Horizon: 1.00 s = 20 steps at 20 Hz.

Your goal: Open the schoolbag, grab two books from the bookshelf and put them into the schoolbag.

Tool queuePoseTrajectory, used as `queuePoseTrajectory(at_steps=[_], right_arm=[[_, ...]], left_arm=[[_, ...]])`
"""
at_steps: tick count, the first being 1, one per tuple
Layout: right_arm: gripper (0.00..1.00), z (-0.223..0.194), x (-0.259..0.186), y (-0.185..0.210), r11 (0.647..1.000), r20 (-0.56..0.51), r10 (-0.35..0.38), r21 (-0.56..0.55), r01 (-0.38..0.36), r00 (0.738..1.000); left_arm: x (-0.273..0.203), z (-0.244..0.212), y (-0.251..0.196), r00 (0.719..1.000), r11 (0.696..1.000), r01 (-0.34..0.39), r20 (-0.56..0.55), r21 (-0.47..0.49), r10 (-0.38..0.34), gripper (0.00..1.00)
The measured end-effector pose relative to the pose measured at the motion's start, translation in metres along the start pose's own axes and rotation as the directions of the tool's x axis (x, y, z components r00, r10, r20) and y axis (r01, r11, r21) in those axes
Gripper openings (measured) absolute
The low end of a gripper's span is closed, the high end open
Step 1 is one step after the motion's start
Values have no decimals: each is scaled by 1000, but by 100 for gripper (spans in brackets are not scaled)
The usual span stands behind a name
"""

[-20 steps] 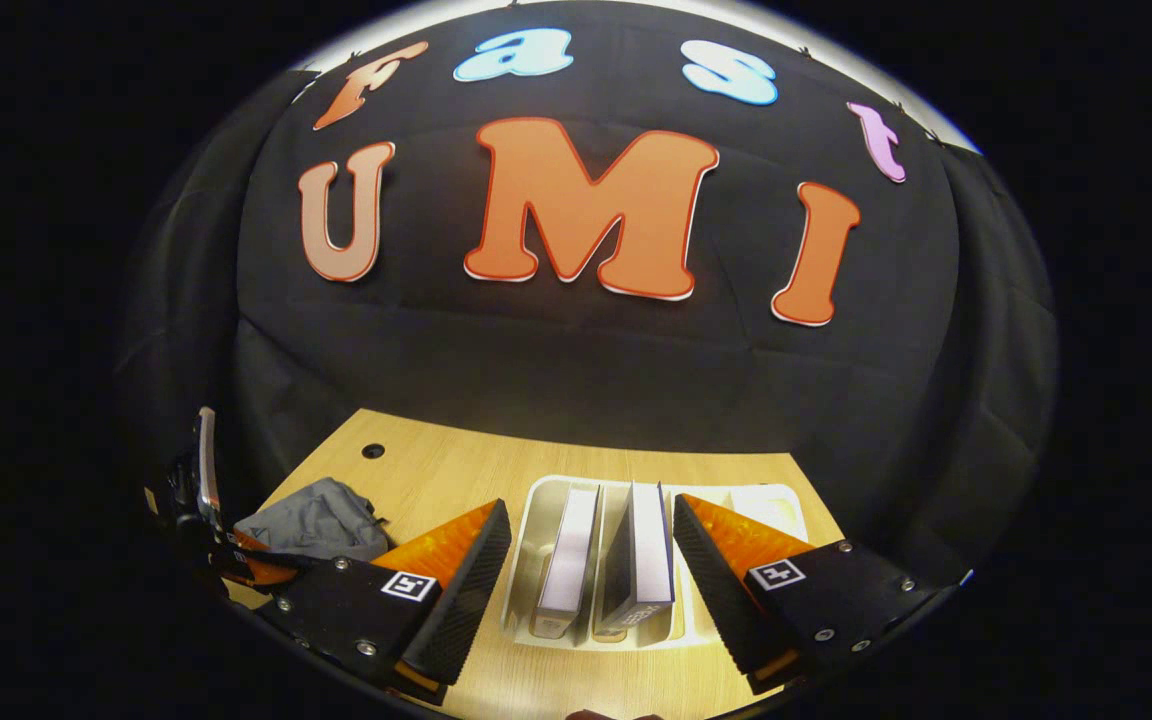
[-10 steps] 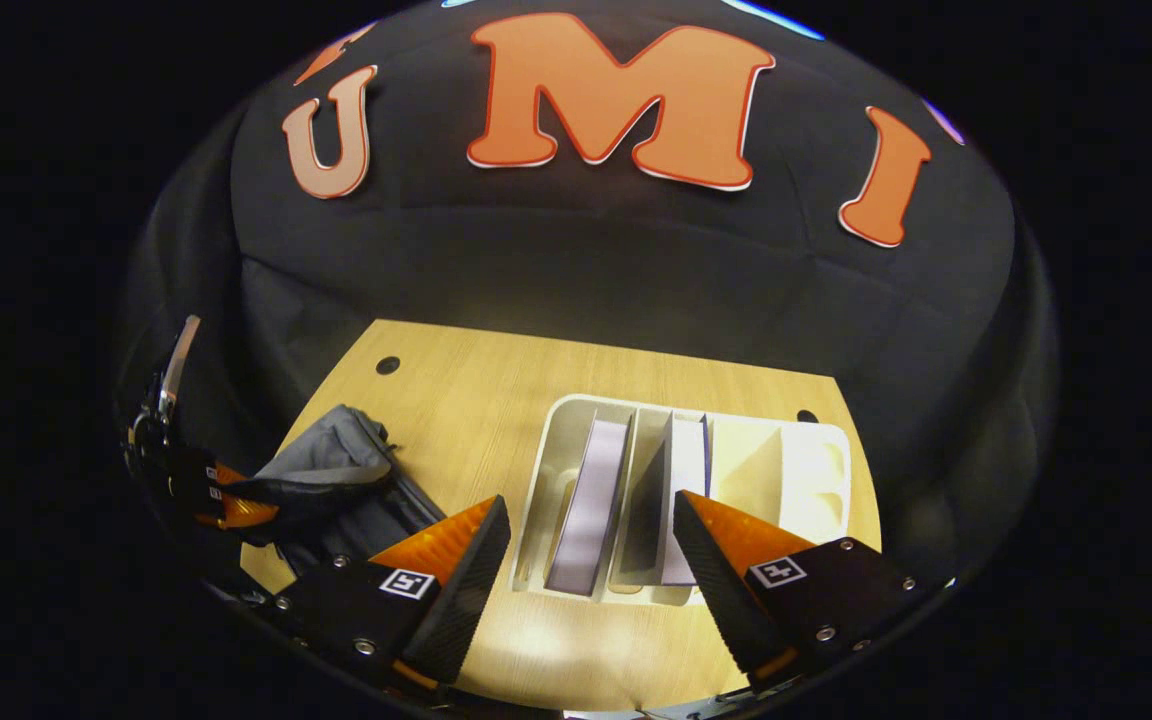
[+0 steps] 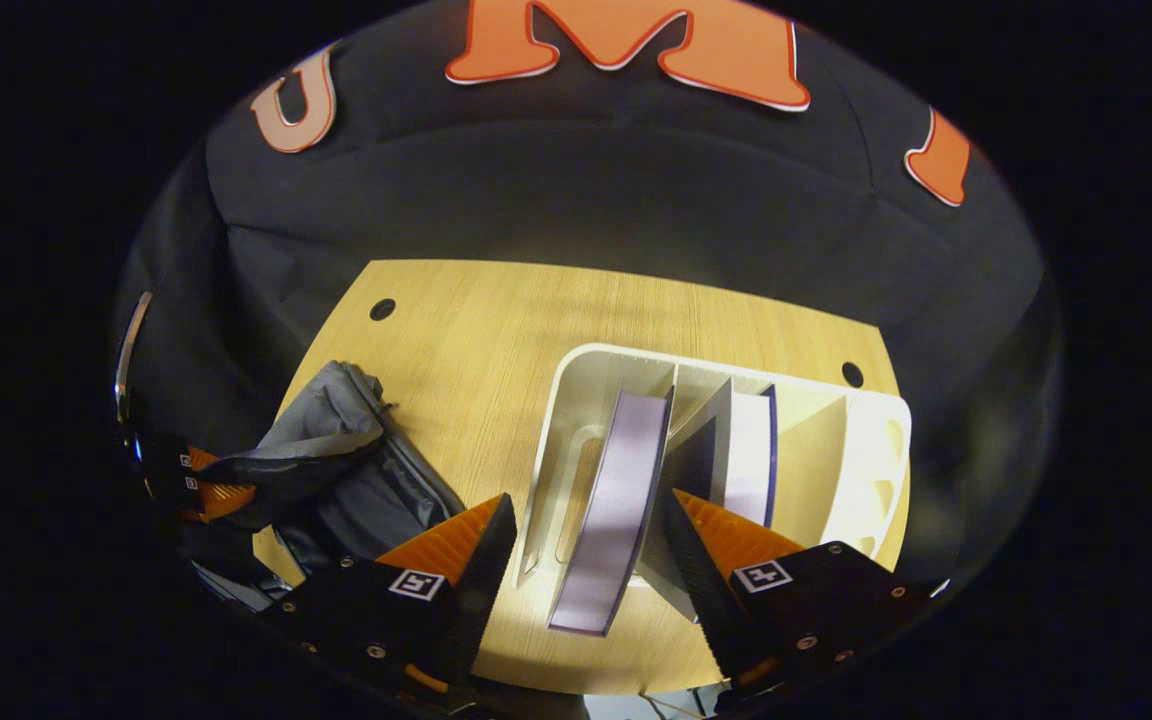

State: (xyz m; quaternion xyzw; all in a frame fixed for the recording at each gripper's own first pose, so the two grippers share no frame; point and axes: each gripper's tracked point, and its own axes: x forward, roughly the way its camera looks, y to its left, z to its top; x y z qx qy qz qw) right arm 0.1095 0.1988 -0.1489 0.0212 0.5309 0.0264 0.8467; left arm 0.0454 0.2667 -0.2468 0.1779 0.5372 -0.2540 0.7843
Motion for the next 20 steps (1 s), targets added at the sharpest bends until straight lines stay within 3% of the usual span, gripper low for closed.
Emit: queuePoseTrajectory(at_steps=[3,4,5,7,11,16,17,18,20], right_arm=[[81,-2,15,4,997,-63,15,80,-10,998],[67,-1,18,2,996,-72,8,88,-1,997],[73,-4,22,1,996,-87,-3,93,11,996],[64,-12,28,-1,993,-133,-16,111,31,991],[40,-23,26,-1,982,-190,8,188,29,982],[36,-10,-4,-5,968,-141,55,252,-18,988],[45,-9,-12,-7,966,-130,62,259,-27,990],[36,-8,-19,-10,964,-119,65,262,-32,991],[36,-6,-35,-16,964,-92,64,265,-38,994]], left_arm=[[2,-3,-1,1000,1000,-6,-14,-15,6,8],[2,-4,-3,1000,1000,-6,-17,-17,6,8],[3,-5,-4,1000,1000,-6,-19,-17,6,7],[3,-6,-4,1000,1000,-10,-24,-18,9,7],[8,-15,-8,1000,1000,-4,-31,-27,3,7],[8,-17,-10,1000,1000,-2,-31,-27,1,7],[8,-17,-10,1000,1000,-3,-30,-28,2,7],[8,-18,-9,1000,1000,-5,-28,-28,4,7],[8,-17,-7,1000,1000,-10,-27,-25,9,8]])
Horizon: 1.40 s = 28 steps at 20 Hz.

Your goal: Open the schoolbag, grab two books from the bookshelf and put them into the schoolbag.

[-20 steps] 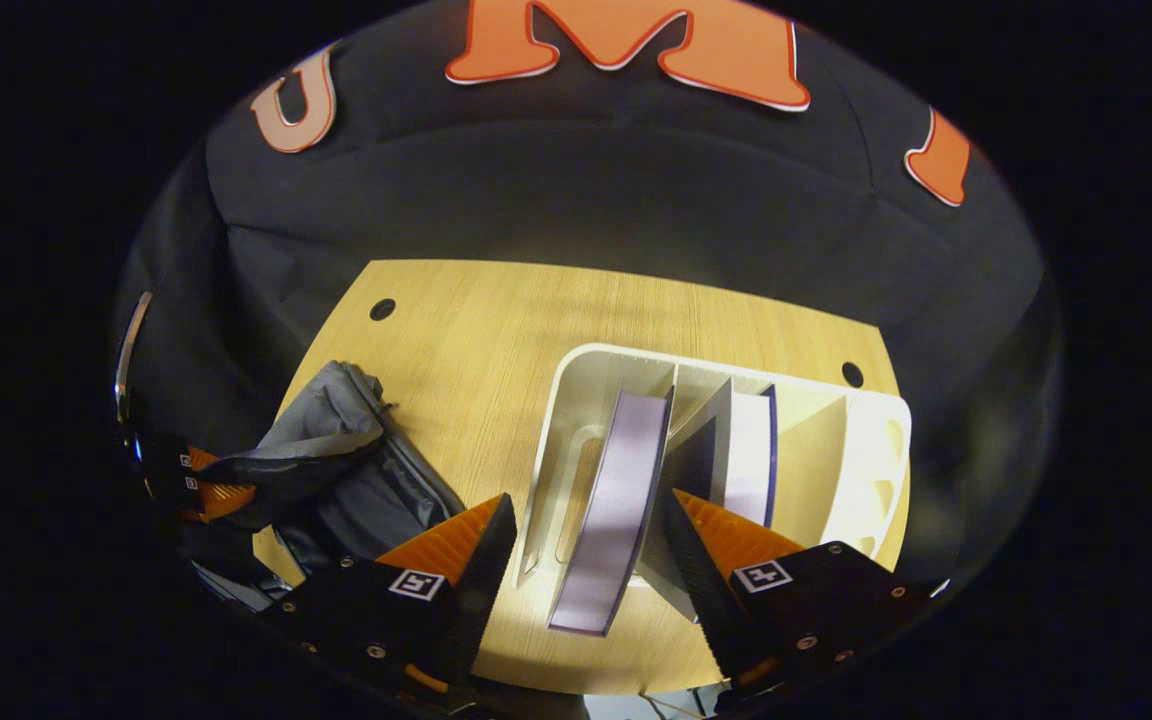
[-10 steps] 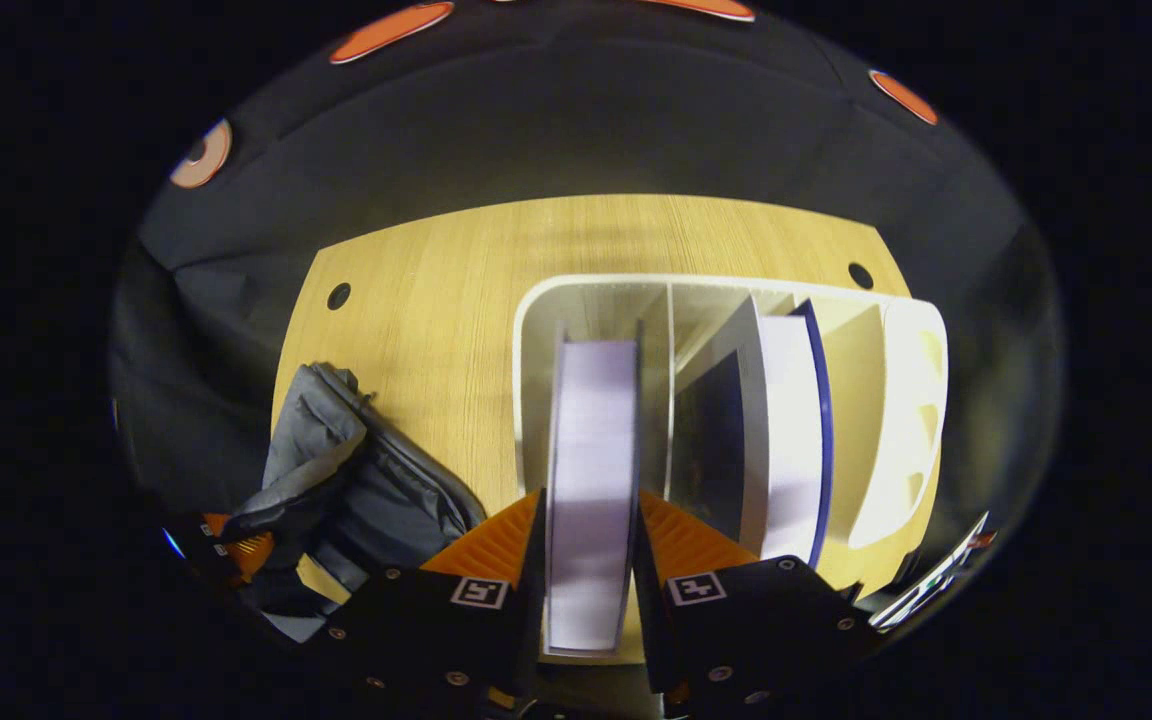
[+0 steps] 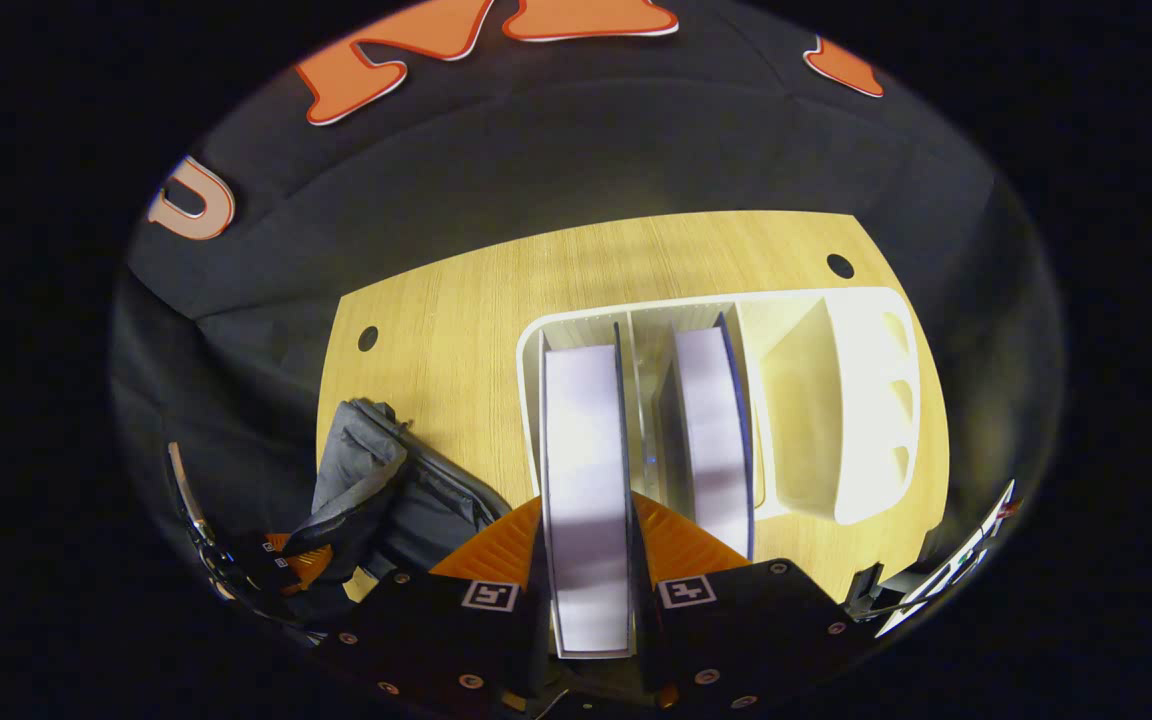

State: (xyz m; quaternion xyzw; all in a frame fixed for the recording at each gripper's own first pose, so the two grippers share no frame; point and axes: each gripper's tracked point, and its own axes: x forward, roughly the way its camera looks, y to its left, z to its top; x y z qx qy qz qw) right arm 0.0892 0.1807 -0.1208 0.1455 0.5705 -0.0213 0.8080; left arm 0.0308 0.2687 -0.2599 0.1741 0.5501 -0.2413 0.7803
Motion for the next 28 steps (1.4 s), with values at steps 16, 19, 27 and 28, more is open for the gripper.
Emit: queuePoseTrajectory(at_steps=[16,19,27,28], right_arm=[[34,-25,-103,24,969,159,235,35,-243,959],[34,-42,-99,39,963,143,266,8,-269,953],[34,-94,-54,94,929,59,371,-7,-371,927],[34,-101,-49,100,917,45,398,17,-399,916]], left_arm=[[5,-5,0,1000,1000,14,-8,4,-14,8],[5,-6,1,1000,1000,8,2,-3,-8,7],[-7,-6,5,999,1000,-12,51,-20,14,7],[-9,-4,5,998,1000,-15,59,-28,16,7]])
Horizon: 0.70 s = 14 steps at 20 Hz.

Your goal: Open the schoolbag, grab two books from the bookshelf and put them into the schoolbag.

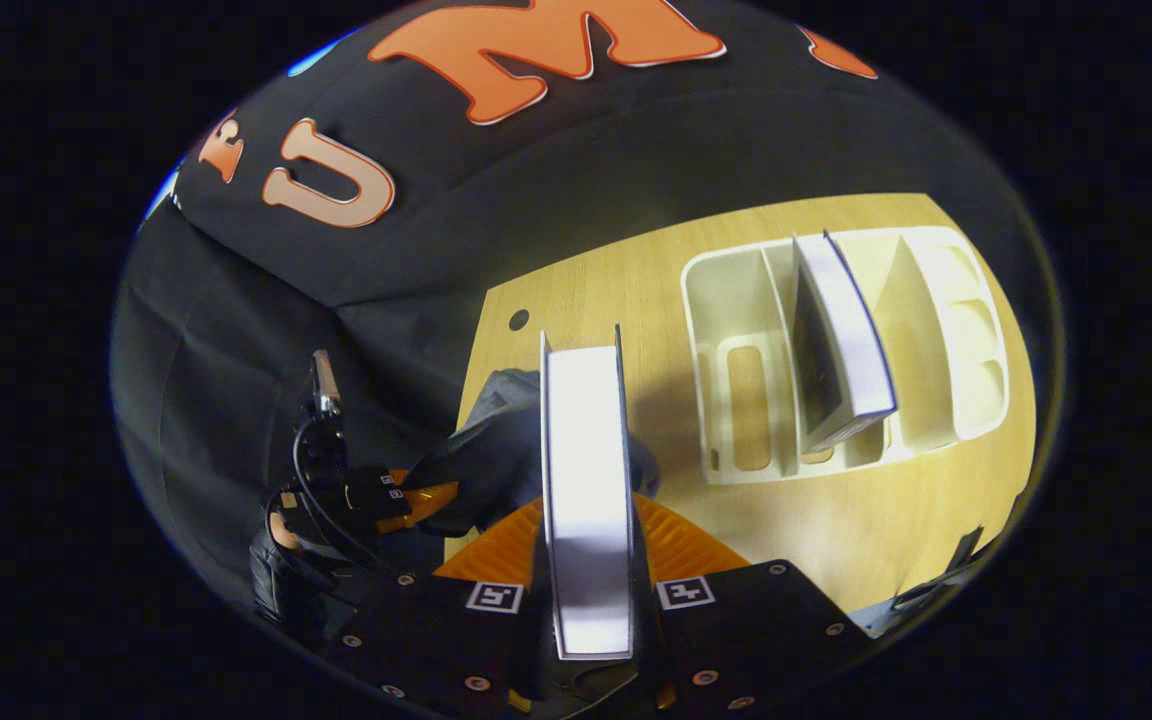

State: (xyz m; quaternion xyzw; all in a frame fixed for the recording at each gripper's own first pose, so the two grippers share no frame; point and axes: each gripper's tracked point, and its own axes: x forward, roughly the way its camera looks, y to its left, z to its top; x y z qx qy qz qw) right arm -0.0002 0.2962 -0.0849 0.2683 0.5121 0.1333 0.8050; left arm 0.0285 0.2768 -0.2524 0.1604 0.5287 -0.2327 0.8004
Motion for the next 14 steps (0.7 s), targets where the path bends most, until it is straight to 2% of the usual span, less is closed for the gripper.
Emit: queuePoseTrajectory(at_steps=[3,9,14], right_arm=[[34,-17,24,11,995,-19,72,75,-70,997],[34,-39,68,14,970,-16,142,202,-136,990],[34,-42,101,23,921,54,221,316,-227,974]], left_arm=[[-8,5,2,1000,1000,-1,27,-25,2,7],[-17,12,2,999,999,6,49,-34,-5,7],[-26,22,-4,997,999,7,73,-33,-5,7]])
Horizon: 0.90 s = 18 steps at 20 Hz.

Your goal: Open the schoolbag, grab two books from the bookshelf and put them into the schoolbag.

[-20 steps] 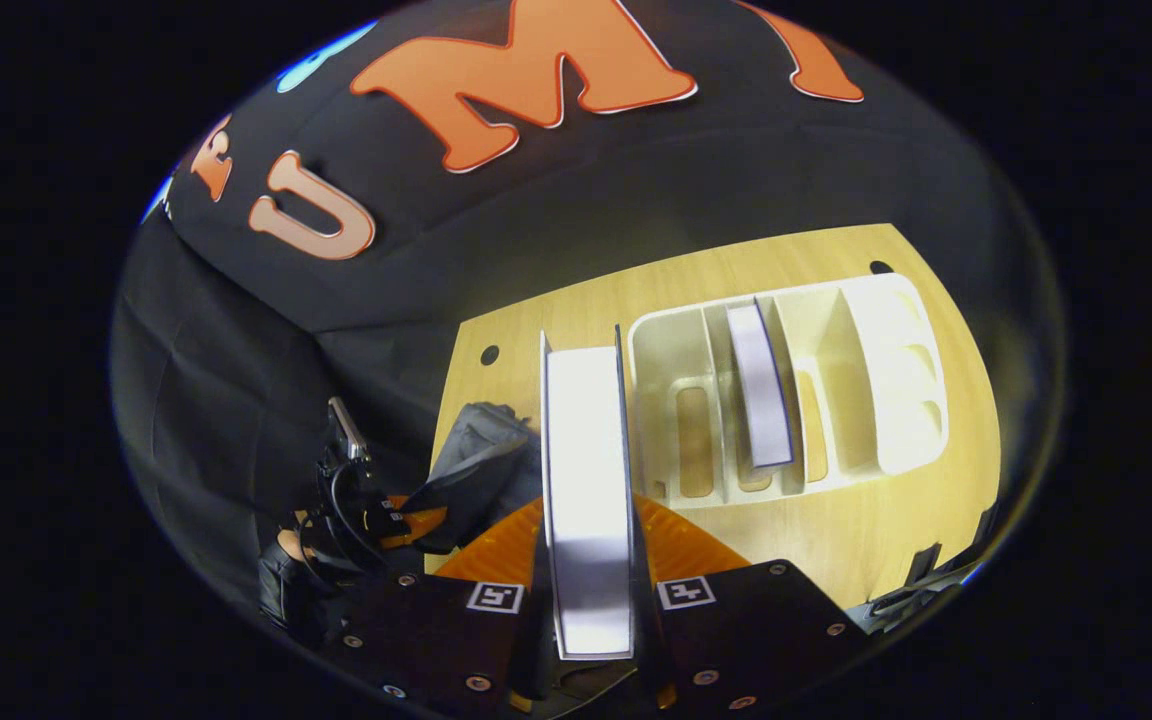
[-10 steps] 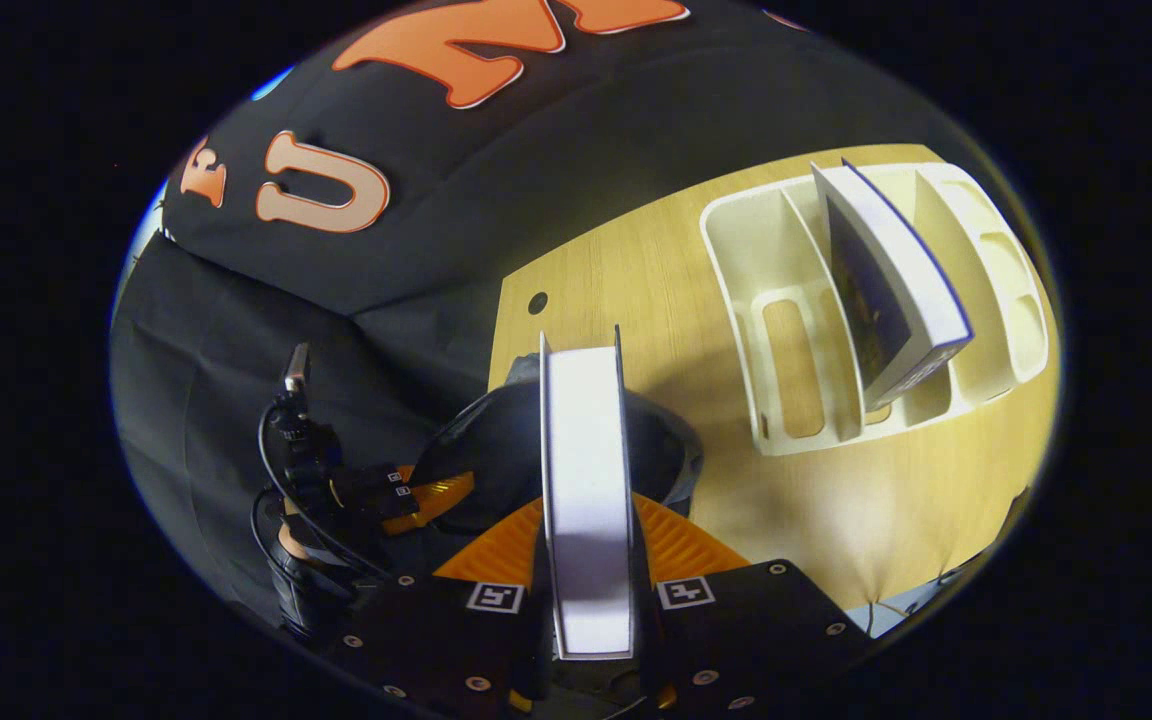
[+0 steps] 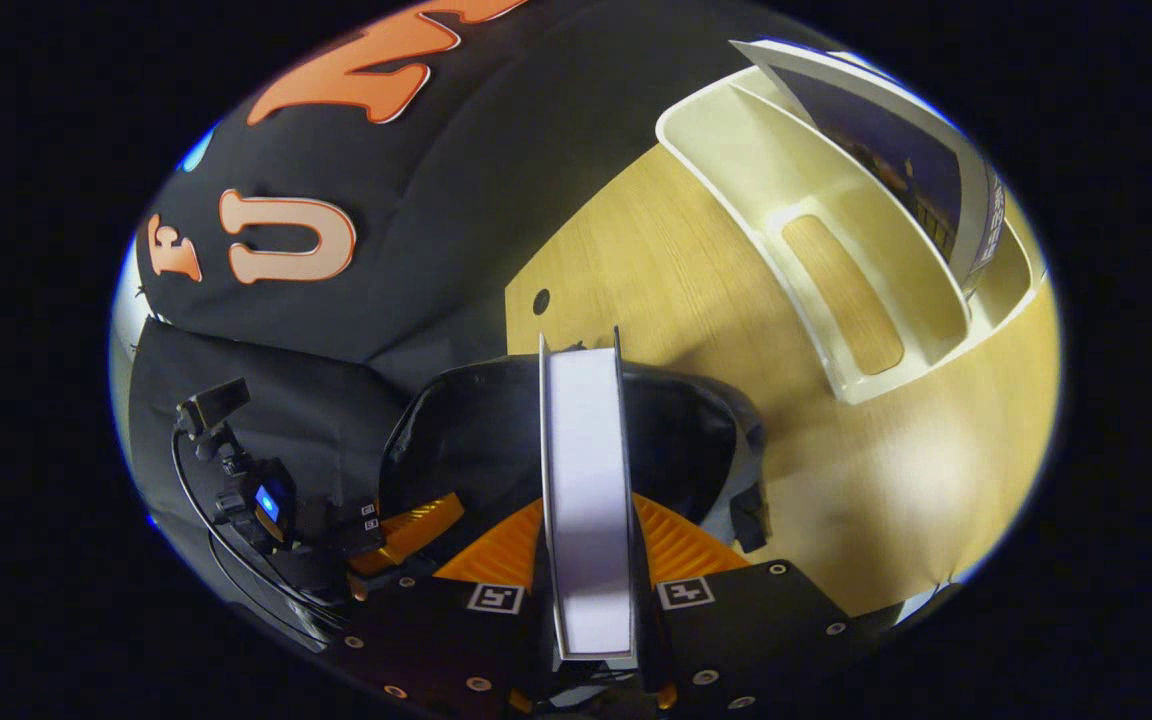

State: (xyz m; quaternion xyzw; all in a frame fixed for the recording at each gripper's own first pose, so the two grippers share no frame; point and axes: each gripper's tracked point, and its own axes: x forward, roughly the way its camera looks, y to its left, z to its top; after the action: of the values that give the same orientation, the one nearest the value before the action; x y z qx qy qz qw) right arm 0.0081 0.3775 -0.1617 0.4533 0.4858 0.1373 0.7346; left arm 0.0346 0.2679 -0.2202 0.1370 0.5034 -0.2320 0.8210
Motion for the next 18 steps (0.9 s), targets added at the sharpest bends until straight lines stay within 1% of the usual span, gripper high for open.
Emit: queuePoseTrajectory(at_steps=[3,6,8,11,15,18], right_arm=[[34,-6,13,3,999,2,41,22,-41,999],[34,-6,28,10,996,34,84,26,-85,996],[34,-15,39,8,996,35,82,35,-83,996],[34,-30,69,20,995,51,94,39,-96,994],[34,-41,101,23,993,58,102,44,-105,993],[35,-46,116,24,994,33,99,42,-101,995]], left_arm=[[-6,8,4,1000,1000,7,17,-15,-7,7],[-13,14,3,999,1000,11,30,-20,-11,7],[-14,12,0,999,1000,16,36,-17,-15,7],[-16,19,-8,998,1000,24,56,-13,-23,7],[-21,25,-13,997,1000,26,77,-13,-25,7],[-16,20,-16,996,998,40,80,-44,-37,7]])
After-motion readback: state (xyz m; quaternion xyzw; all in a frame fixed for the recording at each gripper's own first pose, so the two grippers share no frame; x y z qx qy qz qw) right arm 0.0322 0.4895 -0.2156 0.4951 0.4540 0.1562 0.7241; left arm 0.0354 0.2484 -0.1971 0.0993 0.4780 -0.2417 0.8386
